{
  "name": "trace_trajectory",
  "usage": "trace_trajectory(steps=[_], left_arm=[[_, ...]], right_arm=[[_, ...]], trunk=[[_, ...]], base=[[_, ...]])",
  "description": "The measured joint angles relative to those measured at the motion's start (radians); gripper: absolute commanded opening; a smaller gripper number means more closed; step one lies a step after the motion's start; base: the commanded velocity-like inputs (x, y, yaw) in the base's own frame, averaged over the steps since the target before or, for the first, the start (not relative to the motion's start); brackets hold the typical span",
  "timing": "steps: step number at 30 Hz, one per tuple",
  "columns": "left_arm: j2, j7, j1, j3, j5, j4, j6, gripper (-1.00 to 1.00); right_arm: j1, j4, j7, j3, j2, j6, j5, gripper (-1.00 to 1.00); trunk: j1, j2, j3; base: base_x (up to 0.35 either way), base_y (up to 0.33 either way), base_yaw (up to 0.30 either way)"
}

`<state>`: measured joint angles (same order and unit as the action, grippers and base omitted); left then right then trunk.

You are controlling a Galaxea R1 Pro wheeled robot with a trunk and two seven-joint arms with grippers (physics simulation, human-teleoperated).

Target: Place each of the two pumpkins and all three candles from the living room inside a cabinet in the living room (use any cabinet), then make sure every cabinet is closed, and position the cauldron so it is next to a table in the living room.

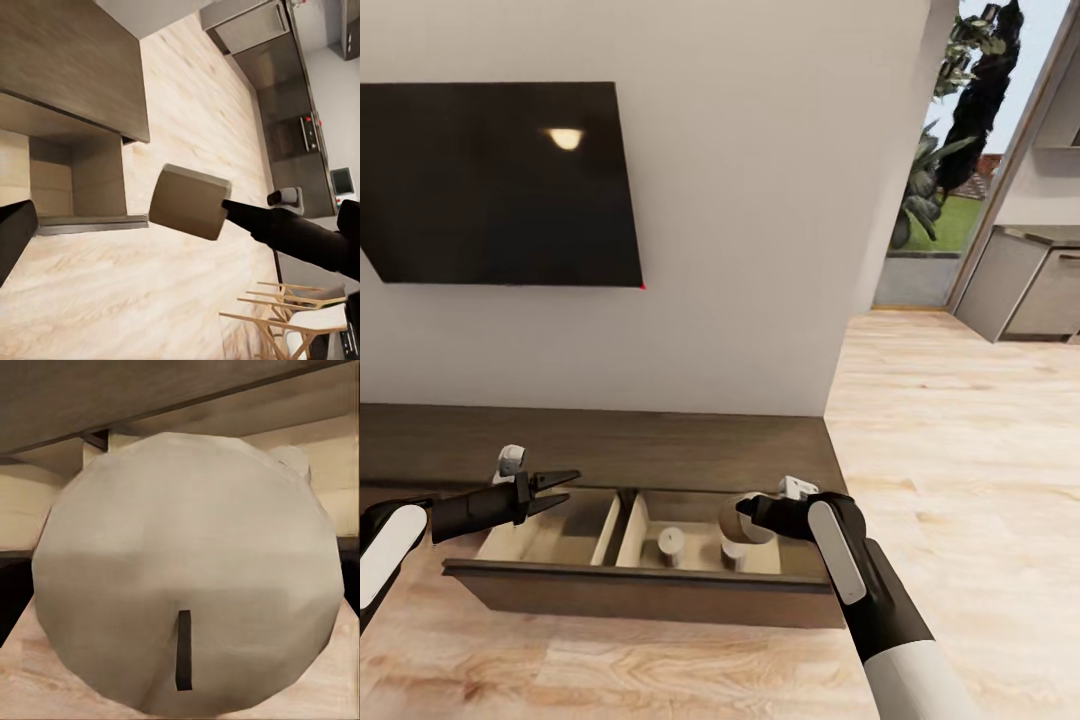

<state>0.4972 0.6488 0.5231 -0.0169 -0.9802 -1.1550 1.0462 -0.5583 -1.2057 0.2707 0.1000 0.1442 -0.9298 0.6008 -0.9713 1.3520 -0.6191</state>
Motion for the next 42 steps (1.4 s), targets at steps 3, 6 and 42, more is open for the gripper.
trace_trajectory(steps=[3,6,42], left_arm=[[0.000,0.000,0.000,0.000,0.000,0.000,0.000,1.00],[0.000,0.000,0.000,0.000,0.000,0.000,0.000,1.00],[-0.002,-0.002,0.000,0.004,0.006,-0.005,-0.002,1.00]], right_arm=[[0.000,0.004,0.021,-0.001,0.001,0.001,0.004,-1.00],[0.000,0.010,0.028,-0.002,0.001,-0.001,0.004,-1.00],[-0.031,0.184,0.345,-0.003,0.001,-0.013,0.021,-1.00]], trunk=[[0.000,0.000,0.000],[0.000,0.000,0.000],[0.000,0.000,0.000]], base=[[0.279,0.138,0.000],[0.269,0.142,0.000],[-0.024,-0.045,0.000]])
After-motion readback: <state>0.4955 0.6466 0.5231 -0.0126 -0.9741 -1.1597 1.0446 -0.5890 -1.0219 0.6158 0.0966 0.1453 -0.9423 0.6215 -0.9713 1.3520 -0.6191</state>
